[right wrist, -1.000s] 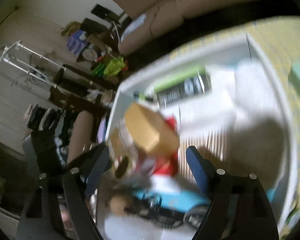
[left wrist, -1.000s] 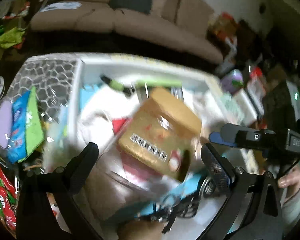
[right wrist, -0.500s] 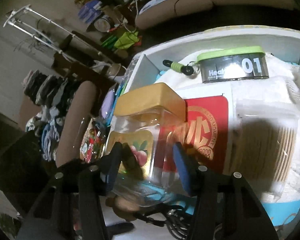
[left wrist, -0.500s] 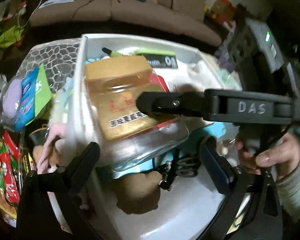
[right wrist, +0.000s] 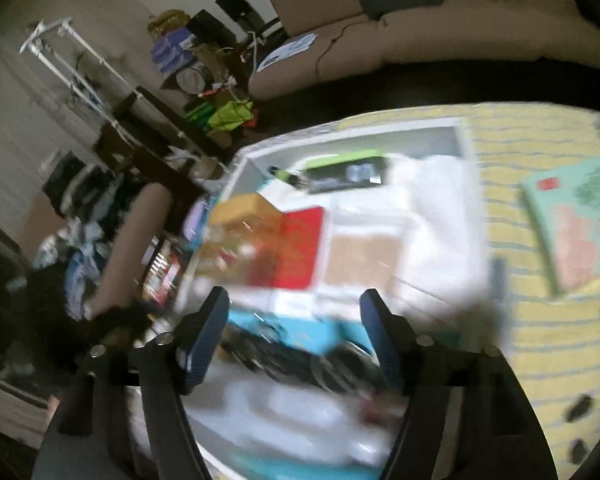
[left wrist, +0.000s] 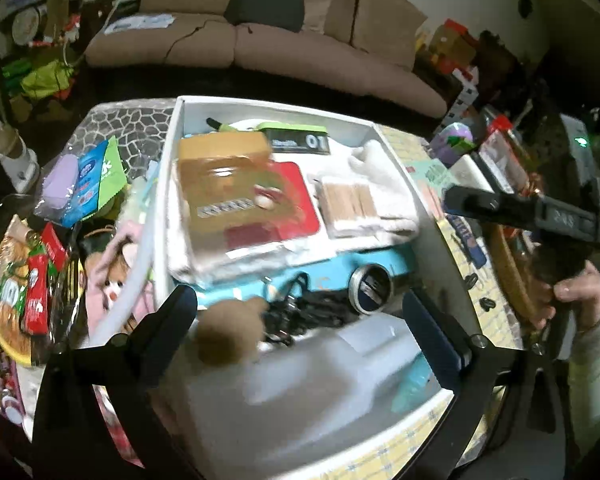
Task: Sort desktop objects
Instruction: 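Open the right gripper to release the jar and withdraw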
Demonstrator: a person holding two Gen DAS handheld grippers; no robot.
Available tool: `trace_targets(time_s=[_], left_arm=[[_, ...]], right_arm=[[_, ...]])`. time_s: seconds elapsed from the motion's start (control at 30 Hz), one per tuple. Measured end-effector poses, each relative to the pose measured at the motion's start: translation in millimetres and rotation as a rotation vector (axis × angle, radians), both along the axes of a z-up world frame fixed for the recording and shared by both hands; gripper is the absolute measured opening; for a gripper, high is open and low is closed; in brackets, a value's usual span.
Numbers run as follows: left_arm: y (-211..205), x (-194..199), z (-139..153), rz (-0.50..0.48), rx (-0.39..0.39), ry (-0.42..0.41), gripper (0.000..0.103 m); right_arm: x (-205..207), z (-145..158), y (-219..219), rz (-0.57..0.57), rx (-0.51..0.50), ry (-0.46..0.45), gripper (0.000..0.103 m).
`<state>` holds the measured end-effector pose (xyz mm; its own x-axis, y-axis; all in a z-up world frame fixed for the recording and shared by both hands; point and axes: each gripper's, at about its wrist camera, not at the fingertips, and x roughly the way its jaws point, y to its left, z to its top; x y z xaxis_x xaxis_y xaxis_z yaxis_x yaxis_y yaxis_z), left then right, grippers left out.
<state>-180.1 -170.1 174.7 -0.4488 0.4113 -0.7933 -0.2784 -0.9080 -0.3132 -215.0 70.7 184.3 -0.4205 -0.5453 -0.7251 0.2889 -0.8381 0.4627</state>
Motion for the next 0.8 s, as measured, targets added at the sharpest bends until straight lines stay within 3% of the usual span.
trace_targets(time_s=[0.07, 0.2, 0.27, 0.5, 0.8], left_arm=[[16.1, 11.4, 1.6, 0.022, -0.005, 0.003, 0.103], [38.6, 32.4, 0.2, 0.063, -0.017, -0.011, 0.103], [47.3, 43.3, 1.9, 0.077, -0.047, -0.001, 0.103], [58.0, 81.0, 13.1, 0.12, -0.101, 0.018, 0.103], [79.0, 132.7, 30.5, 0.112, -0.133, 0.038, 0.103]], right_arm=[[16.8, 0.0, 10.3, 0.007, 0.036, 0.006, 0.085], [55.8, -8.0, 18.3, 0.02, 0.102, -0.001, 0.088], [72.2, -11.0, 20.7, 0.03, 0.125, 0.003, 0.094], [122.4, -0.9, 12.9, 0.044, 0.175, 0.072, 0.098], [169.0, 14.0, 26.4, 0.032, 0.139, 0.103, 0.103]])
